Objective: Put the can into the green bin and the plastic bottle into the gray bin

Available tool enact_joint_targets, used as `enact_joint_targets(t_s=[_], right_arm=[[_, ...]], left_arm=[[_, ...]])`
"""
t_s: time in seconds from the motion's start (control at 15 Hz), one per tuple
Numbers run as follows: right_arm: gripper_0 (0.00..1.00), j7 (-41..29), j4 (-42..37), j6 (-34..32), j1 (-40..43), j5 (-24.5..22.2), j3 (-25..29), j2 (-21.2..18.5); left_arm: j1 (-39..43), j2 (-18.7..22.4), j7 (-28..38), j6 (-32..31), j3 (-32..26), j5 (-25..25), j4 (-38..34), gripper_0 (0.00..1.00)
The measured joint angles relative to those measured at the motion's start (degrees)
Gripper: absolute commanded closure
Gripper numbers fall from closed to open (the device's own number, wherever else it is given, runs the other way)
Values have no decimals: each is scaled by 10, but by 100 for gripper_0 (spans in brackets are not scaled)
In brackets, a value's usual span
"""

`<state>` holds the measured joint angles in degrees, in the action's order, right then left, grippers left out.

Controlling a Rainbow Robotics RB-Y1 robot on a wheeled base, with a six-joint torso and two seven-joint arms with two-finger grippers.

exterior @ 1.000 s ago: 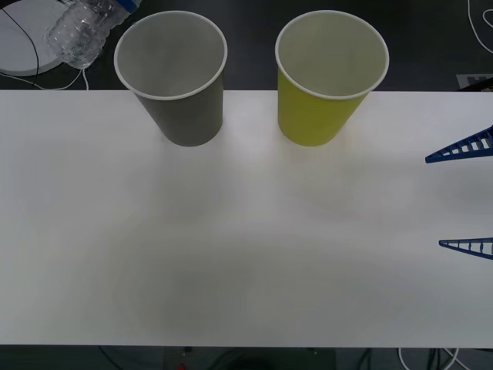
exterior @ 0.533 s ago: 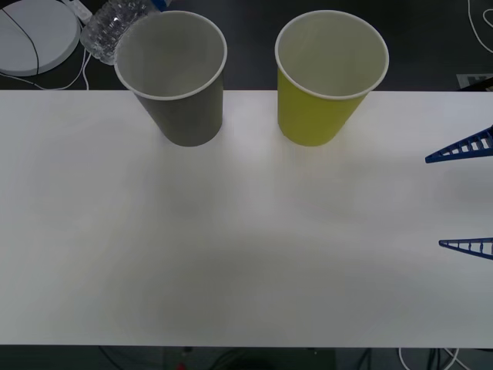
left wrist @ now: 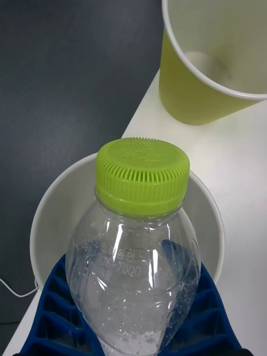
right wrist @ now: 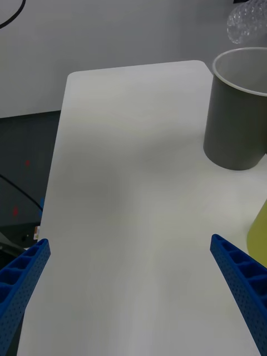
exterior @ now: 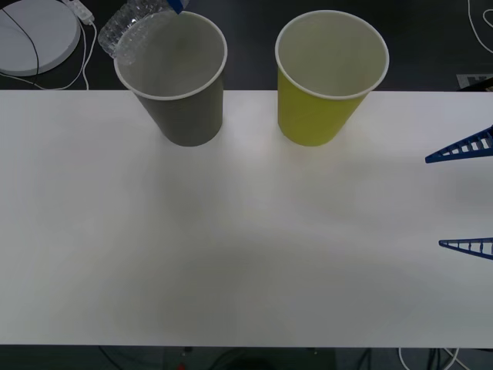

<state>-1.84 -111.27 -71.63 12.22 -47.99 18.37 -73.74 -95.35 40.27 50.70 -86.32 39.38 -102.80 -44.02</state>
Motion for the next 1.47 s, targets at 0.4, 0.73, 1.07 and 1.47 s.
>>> enact_joint_targets(t_s=[0.4,0.73,1.07,1.47], right_arm=[[0,0,0,0,0,0,0,0],[0,0,0,0,0,0,0,0],[0,0,0,0,0,0,0,0],[0,0,0,0,0,0,0,0]], left_arm=[[0,-1,-3,0,0,0,0,0],[1,-1,-4,-1,0,0,1,0],[1,1,-4,-1,0,-1,1,0],[1,16,-11,-10,0,11,-1,0]])
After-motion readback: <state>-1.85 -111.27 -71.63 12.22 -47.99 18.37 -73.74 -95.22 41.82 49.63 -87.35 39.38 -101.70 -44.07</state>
